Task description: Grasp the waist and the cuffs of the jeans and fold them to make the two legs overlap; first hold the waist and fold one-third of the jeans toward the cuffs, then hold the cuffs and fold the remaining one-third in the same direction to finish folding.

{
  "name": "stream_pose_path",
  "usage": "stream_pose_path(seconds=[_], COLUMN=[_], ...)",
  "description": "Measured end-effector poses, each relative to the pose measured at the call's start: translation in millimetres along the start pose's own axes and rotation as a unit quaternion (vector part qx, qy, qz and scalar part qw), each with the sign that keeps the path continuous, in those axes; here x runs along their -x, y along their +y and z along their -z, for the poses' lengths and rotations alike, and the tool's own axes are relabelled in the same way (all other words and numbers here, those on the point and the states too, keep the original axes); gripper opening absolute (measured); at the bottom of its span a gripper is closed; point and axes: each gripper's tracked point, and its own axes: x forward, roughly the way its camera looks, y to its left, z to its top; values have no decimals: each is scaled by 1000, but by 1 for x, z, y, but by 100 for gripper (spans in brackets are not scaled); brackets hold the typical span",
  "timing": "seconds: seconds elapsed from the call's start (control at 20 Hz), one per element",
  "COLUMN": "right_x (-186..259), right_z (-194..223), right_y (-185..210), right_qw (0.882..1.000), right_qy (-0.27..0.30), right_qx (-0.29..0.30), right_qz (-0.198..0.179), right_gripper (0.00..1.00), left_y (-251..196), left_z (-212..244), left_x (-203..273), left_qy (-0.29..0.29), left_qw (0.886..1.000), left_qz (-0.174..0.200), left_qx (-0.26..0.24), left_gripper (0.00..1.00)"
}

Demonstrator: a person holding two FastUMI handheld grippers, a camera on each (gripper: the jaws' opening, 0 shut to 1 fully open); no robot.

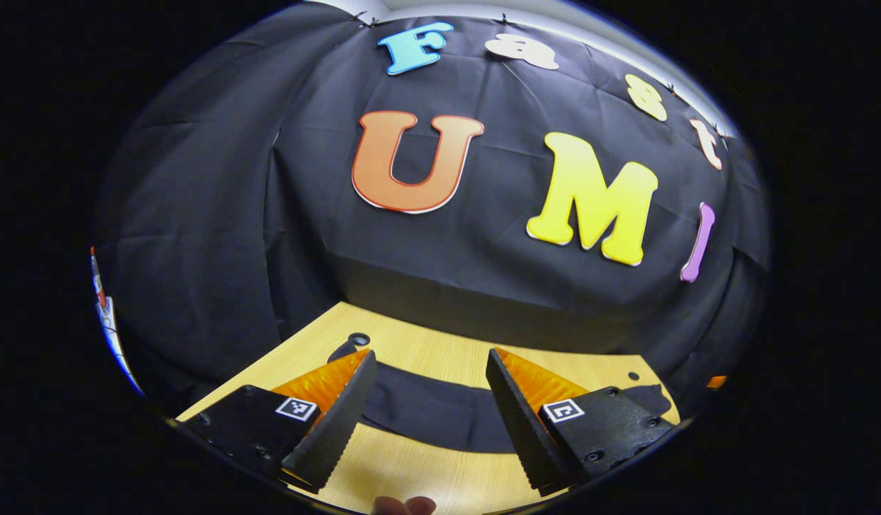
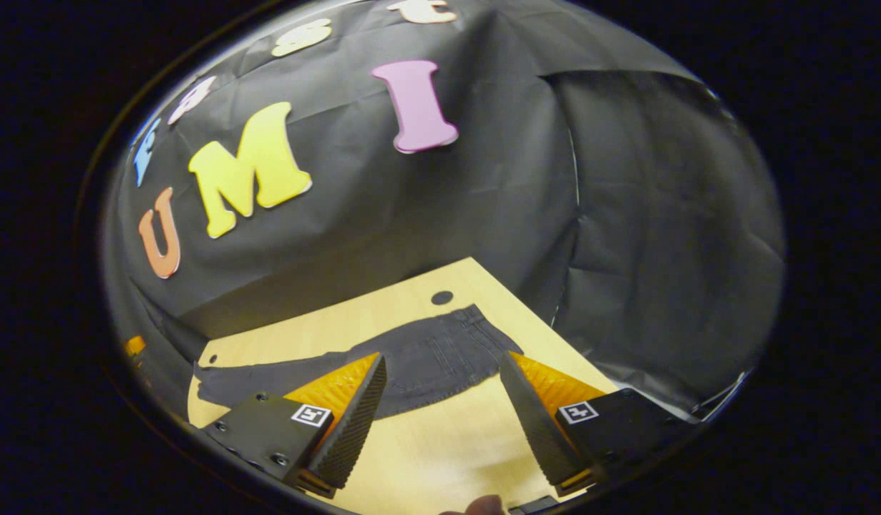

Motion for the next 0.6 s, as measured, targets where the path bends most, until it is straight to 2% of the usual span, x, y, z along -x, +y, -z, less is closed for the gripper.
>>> stream_pose_path(seconds=[0.05, 0.1, 0.25, 0.3, 0.4, 0.45, 0.5, 0.6], right_x=[-12, -27, -88, -110, -144, -157, -167, -184], right_z=[7, 14, 29, 32, 34, 38, 41, 43], right_y=[-11, -20, -59, -68, -81, -87, -90, -88], right_qw=[1000, 1000, 999, 999, 998, 997, 997, 997], right_qy=[5, 13, 20, 25, 32, 40, 44, 49], right_qx=[-10, -18, -6, -12, -42, -51, -57, -58], right_qz=[5, 10, 34, 36, 36, 37, 34, 25], right_gripper=[95, 99, 99, 94, 99, 95, 99, 99], left_y=[-4, -8, -19, -22, -25, -25, -25, -26], left_z=[-1, -1, 8, 11, 16, 18, 20, 21], left_x=[1, 1, 6, 8, 9, 10, 11, 11], left_qy=[-2, 2, 21, 27, 42, 47, 51, 56], left_qw=[1000, 1000, 1000, 999, 998, 998, 997, 997], left_qz=[-4, -5, -20, -26, -39, -45, -50, -59], left_qx=[-2, -3, 5, 10, 17, 16, 15, 10], left_gripper=[99, 99, 99, 99, 99, 99, 99, 99])
